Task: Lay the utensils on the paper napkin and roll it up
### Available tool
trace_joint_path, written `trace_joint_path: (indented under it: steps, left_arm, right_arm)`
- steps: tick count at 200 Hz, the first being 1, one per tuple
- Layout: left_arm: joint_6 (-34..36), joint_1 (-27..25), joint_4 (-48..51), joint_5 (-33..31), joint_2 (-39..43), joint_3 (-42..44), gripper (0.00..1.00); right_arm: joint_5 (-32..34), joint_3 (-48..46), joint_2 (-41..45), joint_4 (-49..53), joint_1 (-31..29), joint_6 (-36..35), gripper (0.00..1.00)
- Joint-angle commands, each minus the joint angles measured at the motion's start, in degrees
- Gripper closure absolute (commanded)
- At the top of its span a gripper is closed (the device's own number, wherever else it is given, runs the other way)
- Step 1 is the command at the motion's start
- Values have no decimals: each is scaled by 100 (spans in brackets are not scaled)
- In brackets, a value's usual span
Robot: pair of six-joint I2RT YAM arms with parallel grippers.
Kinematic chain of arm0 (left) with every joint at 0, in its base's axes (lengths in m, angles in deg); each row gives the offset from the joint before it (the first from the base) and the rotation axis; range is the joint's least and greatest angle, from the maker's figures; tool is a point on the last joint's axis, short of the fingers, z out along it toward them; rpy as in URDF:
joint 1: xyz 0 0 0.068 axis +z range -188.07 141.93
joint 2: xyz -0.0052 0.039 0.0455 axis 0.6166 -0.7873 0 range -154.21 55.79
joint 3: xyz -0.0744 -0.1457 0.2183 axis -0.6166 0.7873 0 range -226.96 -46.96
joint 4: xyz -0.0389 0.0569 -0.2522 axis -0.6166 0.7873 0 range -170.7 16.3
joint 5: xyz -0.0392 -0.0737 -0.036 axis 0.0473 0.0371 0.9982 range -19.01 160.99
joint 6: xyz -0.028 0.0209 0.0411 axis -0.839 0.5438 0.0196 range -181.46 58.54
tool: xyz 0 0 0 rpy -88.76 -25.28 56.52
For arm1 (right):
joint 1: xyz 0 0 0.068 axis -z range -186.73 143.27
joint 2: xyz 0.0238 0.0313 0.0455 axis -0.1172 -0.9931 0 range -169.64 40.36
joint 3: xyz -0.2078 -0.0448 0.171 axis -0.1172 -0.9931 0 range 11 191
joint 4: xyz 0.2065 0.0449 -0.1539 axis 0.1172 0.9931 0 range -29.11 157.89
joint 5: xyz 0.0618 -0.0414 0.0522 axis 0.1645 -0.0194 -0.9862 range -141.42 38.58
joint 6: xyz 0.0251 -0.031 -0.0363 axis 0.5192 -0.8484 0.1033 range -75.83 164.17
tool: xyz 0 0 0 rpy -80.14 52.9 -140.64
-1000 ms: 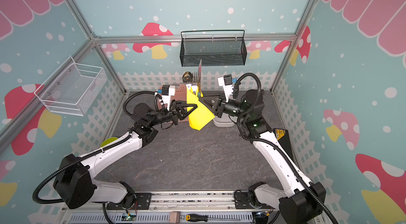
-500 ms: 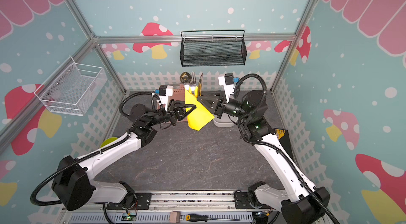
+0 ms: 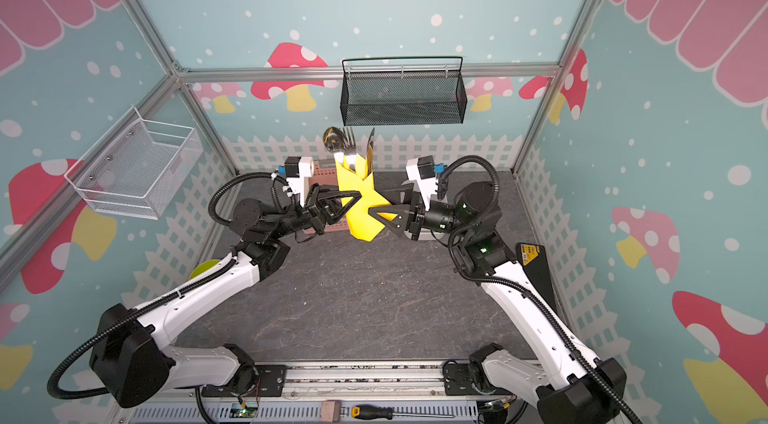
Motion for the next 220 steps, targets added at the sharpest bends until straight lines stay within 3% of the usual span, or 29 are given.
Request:
trace_joint_path:
  steps: [1,79,133,171,199,220]
  left_arm:
    - [3,32,-74,-265,223,-278,100]
    - [-21,42,36,-792,440,-445,100]
    - [-113,39,-23,-959,453,-594,100]
    - [-142,40,12,-1032,468,-635,100]
    - [-221,42,-56,-1040,460,-643,100]
    - [-233,39,-58,-1040,482,-652,100]
  right_arm:
    - [-45,-130,-51,-537,-260,-258,35]
    - [985,-786,-92,-1727,-402,15,29]
    - [695,-1018,-495,-3282,-634,797,28]
    - [774,-776,-813,-3575,-844,841,28]
    - [742,-622,-1025,-3695,-901,909,33]
    - [736,-546,-1053,-3690,-914,920,46]
